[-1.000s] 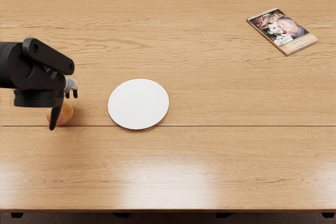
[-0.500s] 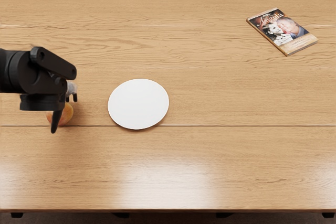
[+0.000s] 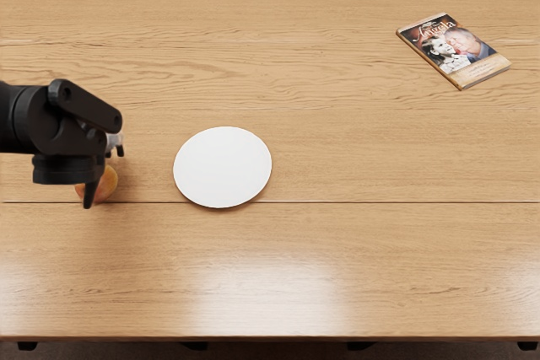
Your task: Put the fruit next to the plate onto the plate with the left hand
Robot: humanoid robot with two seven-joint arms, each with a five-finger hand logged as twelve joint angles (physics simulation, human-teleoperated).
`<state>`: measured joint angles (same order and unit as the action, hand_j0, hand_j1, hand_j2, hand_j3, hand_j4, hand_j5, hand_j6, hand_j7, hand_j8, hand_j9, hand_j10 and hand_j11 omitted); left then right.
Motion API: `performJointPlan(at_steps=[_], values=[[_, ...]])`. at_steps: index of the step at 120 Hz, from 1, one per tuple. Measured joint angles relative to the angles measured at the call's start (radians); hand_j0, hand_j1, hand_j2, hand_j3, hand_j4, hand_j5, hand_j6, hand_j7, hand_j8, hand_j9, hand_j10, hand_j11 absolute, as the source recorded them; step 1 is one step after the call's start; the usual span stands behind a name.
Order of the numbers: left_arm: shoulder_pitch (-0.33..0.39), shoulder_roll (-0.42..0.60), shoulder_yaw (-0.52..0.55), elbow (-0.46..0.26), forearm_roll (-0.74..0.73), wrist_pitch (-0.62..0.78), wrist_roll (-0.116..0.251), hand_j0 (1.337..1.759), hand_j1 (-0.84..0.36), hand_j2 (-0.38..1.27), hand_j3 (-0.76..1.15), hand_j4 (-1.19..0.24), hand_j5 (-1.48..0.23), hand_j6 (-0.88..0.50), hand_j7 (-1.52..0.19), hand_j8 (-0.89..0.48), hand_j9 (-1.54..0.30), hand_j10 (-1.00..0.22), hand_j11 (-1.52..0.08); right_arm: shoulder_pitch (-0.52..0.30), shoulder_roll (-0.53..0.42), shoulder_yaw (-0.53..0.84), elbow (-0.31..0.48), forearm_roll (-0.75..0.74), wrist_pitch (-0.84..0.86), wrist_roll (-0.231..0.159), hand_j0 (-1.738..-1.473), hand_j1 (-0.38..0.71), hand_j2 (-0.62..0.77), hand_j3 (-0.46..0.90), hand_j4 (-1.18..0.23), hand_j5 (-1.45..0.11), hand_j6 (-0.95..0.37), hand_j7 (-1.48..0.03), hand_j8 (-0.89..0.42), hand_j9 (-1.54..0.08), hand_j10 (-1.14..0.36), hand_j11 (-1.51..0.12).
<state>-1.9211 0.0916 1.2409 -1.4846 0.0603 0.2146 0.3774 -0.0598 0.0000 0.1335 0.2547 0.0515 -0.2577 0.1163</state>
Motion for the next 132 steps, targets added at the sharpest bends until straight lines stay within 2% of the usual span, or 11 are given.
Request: performJointPlan(at_steps=[40,75,132], values=[[-0.033,0.016,0.024,-0.071,-0.026,0.007,0.0,1.658,0.01,0.06,0.0,-0.29,-0.37,-0.25,-0.37,-0.29,-0.37,-0.28,-0.37,0.0,0.0,0.0,0.0,0.0,0.0,0.0,-1.658,-0.31,-0.01,0.0,-0.03,-0.05,-0.03,-0.05,-0.03,-0.05,-0.03,-0.05],[-0.028,0.016,0.027,-0.074,-0.045,0.053,-0.002,1.658,-0.08,0.07,0.0,-0.36,-0.46,-0.34,-0.46,-0.36,-0.46,-0.36,-0.46,0.0,0.0,0.0,0.0,0.0,0.0,0.0,-1.658,-0.31,-0.01,0.0,-0.03,-0.05,-0.03,-0.05,-0.03,-0.05,-0.03,-0.05],[-0.02,0.014,0.024,-0.062,-0.103,0.115,-0.008,1.658,-0.16,0.08,0.0,-0.42,-0.55,-0.42,-0.55,-0.42,-0.55,-0.42,-0.55,0.0,0.0,0.0,0.0,0.0,0.0,0.0,-1.658,-0.31,-0.01,0.0,-0.03,-0.05,-0.03,-0.05,-0.03,-0.05,-0.03,-0.05]])
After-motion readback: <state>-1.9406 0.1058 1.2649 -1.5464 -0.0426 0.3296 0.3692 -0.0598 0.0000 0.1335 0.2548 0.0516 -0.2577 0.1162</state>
